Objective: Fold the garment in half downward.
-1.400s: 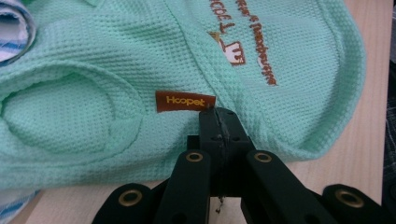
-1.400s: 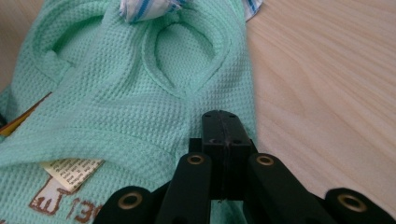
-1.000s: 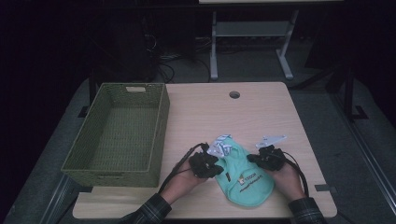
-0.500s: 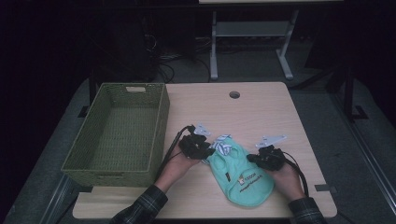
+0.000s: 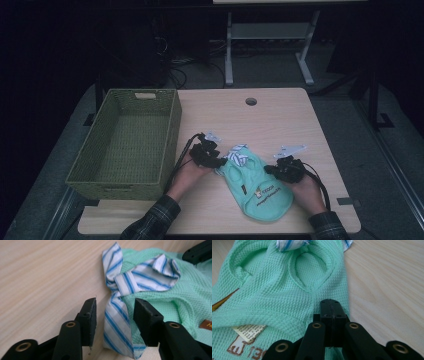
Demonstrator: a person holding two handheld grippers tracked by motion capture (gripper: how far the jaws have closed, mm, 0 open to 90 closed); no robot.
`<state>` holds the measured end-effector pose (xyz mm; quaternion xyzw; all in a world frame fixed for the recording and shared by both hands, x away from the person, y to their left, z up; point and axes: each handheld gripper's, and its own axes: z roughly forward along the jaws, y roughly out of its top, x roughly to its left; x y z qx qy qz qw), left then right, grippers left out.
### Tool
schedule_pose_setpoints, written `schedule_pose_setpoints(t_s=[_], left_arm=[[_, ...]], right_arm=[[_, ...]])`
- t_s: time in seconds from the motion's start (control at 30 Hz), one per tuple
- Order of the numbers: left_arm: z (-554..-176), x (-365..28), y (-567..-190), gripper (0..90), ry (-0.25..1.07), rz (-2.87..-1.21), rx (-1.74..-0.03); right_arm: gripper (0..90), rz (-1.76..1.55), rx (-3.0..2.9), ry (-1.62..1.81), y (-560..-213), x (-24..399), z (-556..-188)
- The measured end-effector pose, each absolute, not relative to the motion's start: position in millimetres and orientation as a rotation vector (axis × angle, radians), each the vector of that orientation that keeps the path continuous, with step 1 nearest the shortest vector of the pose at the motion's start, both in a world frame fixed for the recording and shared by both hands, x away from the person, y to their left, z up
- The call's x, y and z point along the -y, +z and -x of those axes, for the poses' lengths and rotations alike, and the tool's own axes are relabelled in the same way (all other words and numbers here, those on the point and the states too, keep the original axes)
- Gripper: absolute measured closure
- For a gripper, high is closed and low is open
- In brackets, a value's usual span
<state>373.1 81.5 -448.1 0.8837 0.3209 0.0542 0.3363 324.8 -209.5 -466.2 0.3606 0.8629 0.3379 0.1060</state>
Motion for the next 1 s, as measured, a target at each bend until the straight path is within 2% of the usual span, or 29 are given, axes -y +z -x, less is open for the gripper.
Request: schedule_pose_setpoints(t_s=[0.27, 0.6, 1.0], left_arm=[[-367.5, -72.3, -457.3, 53.4, 0.186, -2.384, -0.801], [-364.9, -70.7, -456.2, 76.9, 0.162, -2.397, -0.779], [-366.9, -71.1, -455.4, 81.0, 0.158, -2.393, -0.779]], right_arm=[[89.7, -1.062, -2.541, 0.991, -466.1, 209.2, -324.4], [89.6, -1.035, -2.536, 1.040, -457.8, 206.9, -321.4], [89.7, -0.911, -2.594, 1.198, -448.7, 168.5, -312.3]])
